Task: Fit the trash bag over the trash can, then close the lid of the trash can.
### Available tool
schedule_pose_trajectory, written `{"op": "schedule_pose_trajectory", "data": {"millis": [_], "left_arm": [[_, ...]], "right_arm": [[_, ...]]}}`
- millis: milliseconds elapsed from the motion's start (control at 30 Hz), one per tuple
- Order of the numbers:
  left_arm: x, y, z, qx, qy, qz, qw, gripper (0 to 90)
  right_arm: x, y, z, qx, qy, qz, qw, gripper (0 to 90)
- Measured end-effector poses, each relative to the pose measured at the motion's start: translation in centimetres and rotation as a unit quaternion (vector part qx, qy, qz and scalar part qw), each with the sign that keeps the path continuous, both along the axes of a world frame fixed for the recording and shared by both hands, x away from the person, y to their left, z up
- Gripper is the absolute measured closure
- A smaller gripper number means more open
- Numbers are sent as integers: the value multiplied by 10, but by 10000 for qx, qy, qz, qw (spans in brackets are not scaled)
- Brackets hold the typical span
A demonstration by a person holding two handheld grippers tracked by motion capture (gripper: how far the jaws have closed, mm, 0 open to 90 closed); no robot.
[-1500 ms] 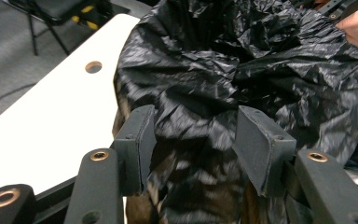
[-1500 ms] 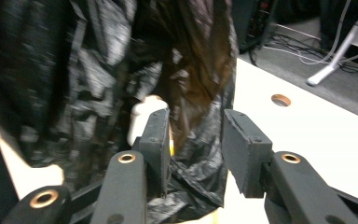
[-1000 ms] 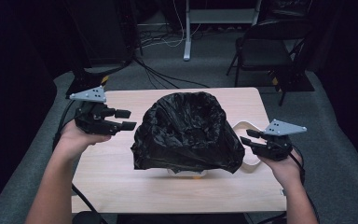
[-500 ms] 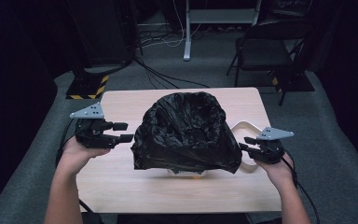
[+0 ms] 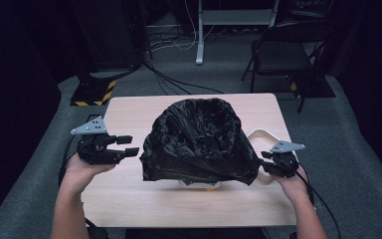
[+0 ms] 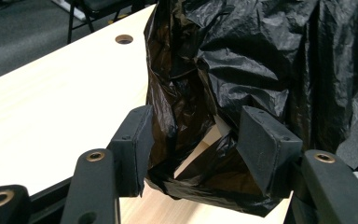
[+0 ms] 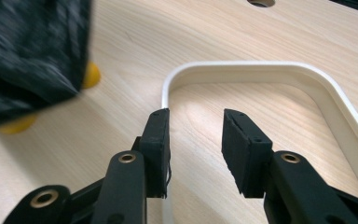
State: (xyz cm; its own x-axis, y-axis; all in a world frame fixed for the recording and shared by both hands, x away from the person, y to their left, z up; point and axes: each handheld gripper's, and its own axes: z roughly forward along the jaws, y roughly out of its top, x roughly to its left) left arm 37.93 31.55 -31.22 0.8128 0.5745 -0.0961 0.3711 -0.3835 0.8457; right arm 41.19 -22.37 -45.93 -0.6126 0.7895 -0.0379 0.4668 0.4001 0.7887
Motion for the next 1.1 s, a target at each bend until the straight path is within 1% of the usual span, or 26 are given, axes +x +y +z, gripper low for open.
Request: {"op": "schedule_pose_trajectory", "data": {"millis": [100,167,267,367,467,600,667,700,767,800,867,967,1000,1100], "left_arm": [[-1,2,-2,-8,-11,74,10000,436],[0,4,-4,-46,41,100,9999,432],[0,4,-7,-52,58,133,9999,422],[0,4,-8,-26,73,150,9999,423],[-1,4,-7,-57,37,161,9998,421],[-4,6,-4,-146,-39,189,9997,399],[-6,6,-2,-192,-71,173,9996,395],[-6,6,-2,-236,-81,174,9995,395],[-7,7,-1,-235,-95,159,9996,395],[-8,7,-1,-236,-105,165,9995,395],[-8,8,-1,-217,-111,157,9996,395],[-8,8,-2,-236,-104,183,9995,396],[-8,9,-2,-235,-104,207,9995,396],[-8,9,-3,-211,-90,223,9995,404]], "right_arm": [[2,-2,-7,-42,-1,-89,10000,609],[4,-3,-11,-32,31,-159,9999,610],[4,-5,-13,-19,3,-191,9998,615],[4,-8,-15,121,-42,-246,9996,618],[4,-11,-18,170,-15,-269,9995,618],[6,-11,-24,86,83,-184,9998,615],[8,-9,-27,96,137,-148,9998,611],[9,-8,-29,123,191,-121,9997,609],[11,-5,-31,167,288,6,9994,617],[12,-3,-32,144,338,64,9993,623],[12,0,-33,192,353,142,9991,629],[12,1,-33,289,434,215,9984,641],[12,2,-34,264,460,248,9983,641],[10,7,-35,41,505,357,9981,662]]}}
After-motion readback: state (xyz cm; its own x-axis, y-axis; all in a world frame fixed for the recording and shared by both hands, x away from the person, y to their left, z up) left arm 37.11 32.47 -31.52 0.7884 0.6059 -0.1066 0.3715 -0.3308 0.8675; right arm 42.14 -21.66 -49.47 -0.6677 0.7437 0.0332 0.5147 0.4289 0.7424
